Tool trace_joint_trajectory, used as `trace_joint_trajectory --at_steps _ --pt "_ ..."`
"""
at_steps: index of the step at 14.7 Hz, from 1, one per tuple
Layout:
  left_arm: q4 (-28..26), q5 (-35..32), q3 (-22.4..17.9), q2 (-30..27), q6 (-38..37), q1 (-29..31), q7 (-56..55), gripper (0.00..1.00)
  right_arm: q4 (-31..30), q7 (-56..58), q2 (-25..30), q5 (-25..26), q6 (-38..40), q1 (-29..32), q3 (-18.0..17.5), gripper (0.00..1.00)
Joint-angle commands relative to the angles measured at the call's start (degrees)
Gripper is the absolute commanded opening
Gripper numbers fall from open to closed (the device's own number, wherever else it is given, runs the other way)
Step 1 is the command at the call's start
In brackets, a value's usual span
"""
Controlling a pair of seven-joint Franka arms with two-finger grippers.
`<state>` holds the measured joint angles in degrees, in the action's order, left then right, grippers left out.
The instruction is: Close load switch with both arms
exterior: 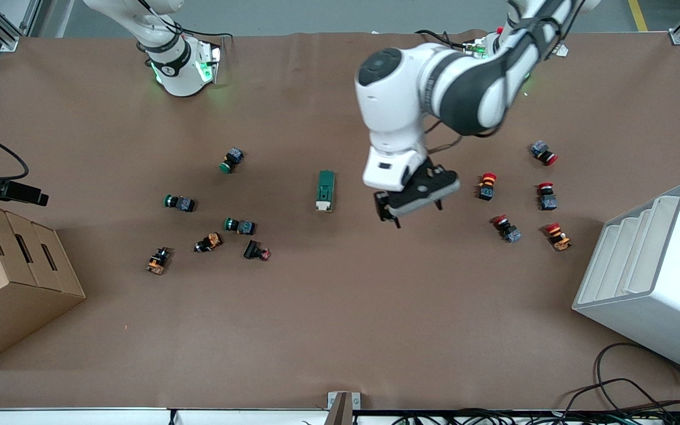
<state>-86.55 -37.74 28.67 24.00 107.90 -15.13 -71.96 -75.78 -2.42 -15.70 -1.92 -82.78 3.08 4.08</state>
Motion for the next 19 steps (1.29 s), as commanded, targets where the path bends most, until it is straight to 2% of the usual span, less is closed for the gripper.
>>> trace_joint_trajectory --at_steps 1,3,5,8,10,15,19 --pt "-0.5 4.7 0.3 -2.9 -0.2 3.8 5.1 1.00 1.2 0.1 0.2 0.6 1.6 0.5 -0.8 1.00" --pt "-0.8 11.9 -1.0 -6.5 -0.2 5.9 15.5 1.00 1.3 0.0 0.7 0.7 4.7 0.3 -0.9 1.00" --pt "-0.9 18.5 -5.5 -10.1 -2.4 7.0 26.4 1.00 1.0 -0.1 3.0 0.7 5.5 0.2 -0.8 1.00" --pt "-0.9 26.4 -10.0 -14.6 -5.9 9.7 40.8 1.00 -1.6 -0.2 6.4 1.4 6.0 -1.0 -0.8 1.00" --pt "-0.9 29.4 -12.1 -16.9 -8.1 11.5 48.4 1.00 -4.0 -0.3 8.4 3.1 5.5 -2.0 -0.9 1.00" --pt "0.6 36.5 -24.3 -19.4 -15.7 11.2 65.4 1.00 -9.6 -0.3 13.4 4.3 3.6 -2.8 -1.0 1.00" --pt "3.3 35.9 -25.0 -20.0 -19.7 10.7 66.6 1.00 -15.1 -0.2 18.3 4.3 1.0 -2.6 -1.2 1.00"
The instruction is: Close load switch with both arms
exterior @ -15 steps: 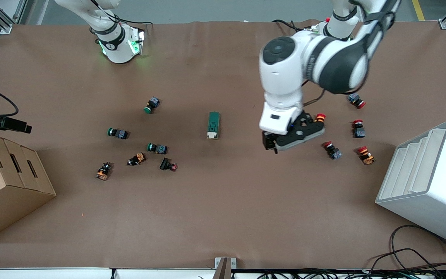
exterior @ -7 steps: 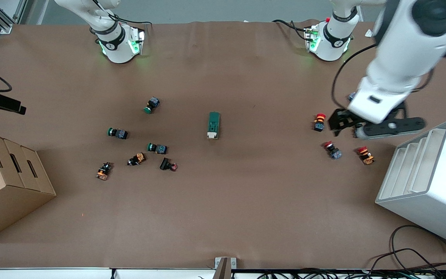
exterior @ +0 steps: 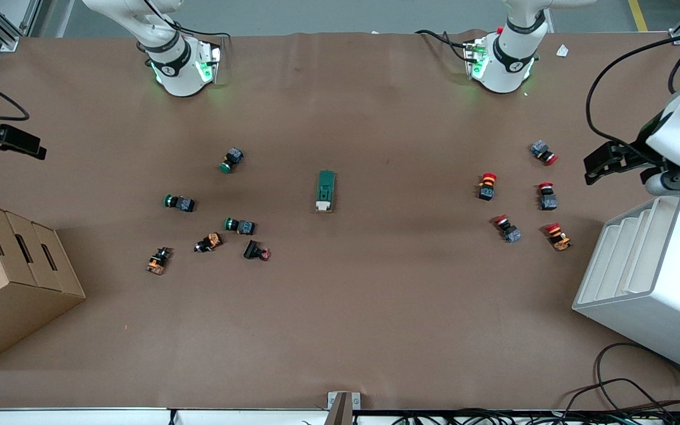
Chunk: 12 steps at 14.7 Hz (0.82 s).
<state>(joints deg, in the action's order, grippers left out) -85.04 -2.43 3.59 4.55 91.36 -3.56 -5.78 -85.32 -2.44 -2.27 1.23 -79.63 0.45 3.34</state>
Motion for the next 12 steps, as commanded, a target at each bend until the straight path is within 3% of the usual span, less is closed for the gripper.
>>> trace_joint_trajectory --at_steps 1,7,12 --pt "1.9 0.8 -0.3 -0.9 -4.1 -0.7 1.1 1.00 -5.6 -0.2 5.3 1.1 -2.3 0.0 -0.5 1.00" --pt "-2.6 2.5 -1.8 -6.0 -6.0 -0.2 4.8 1.00 -5.0 -0.1 8.3 0.1 -2.4 0.8 -0.4 1.00" --pt "-8.4 3.6 0.4 -10.3 -5.2 0.9 4.2 1.00 -4.8 0.2 8.2 0.1 -2.7 0.8 -0.7 1.00"
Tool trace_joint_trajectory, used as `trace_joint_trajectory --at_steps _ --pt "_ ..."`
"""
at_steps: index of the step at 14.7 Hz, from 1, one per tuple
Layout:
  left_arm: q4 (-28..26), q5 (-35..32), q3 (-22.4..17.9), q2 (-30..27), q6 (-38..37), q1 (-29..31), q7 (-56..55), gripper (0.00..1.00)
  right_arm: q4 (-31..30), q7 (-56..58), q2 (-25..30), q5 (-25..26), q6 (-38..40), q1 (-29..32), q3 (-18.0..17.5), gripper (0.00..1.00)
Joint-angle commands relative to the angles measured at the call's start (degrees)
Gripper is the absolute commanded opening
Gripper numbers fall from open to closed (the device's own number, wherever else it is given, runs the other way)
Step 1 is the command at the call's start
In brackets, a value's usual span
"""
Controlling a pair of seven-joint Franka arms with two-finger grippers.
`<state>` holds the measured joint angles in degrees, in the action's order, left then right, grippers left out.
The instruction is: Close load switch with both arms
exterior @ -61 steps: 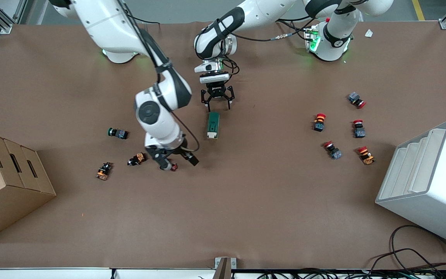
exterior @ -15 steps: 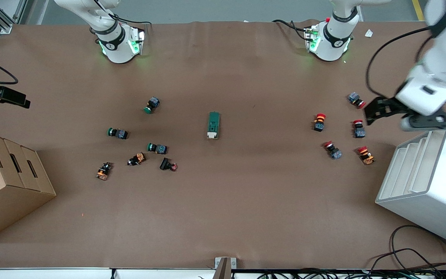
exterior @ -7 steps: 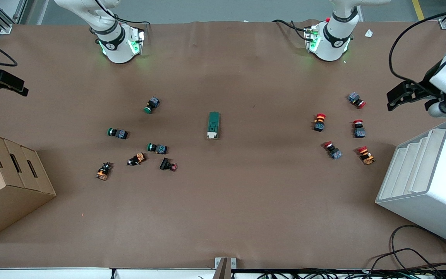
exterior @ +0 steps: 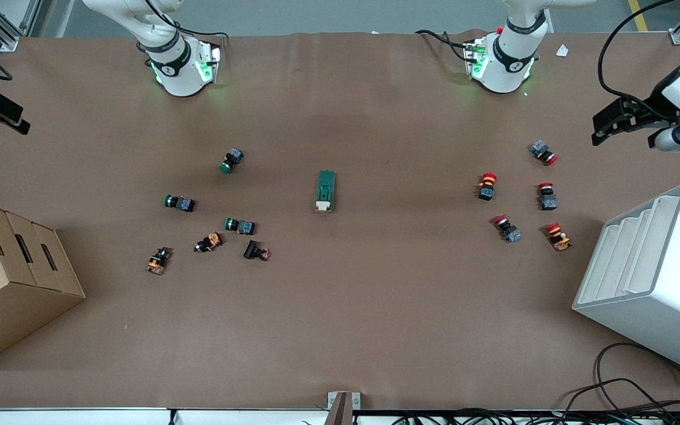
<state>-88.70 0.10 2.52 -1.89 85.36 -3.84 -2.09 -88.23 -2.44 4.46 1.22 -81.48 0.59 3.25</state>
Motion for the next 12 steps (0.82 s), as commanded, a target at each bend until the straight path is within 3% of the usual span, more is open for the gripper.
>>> trace_joint_trajectory --at_steps 1,3,12 --pt "-7.0 1.0 2.9 -5.5 2.4 3.0 0.5 1.00 -1.9 0.2 1.4 0.1 -0.8 0.6 -0.6 1.00" --pt "-8.8 1.0 6.0 -6.7 3.9 5.8 0.1 1.00 -1.9 0.2 1.4 0.1 -0.5 0.6 -0.4 1.00" --pt "-7.0 1.0 5.7 -6.2 3.2 6.7 -0.4 1.00 -1.3 0.3 1.5 0.1 1.0 0.5 -0.5 1.00"
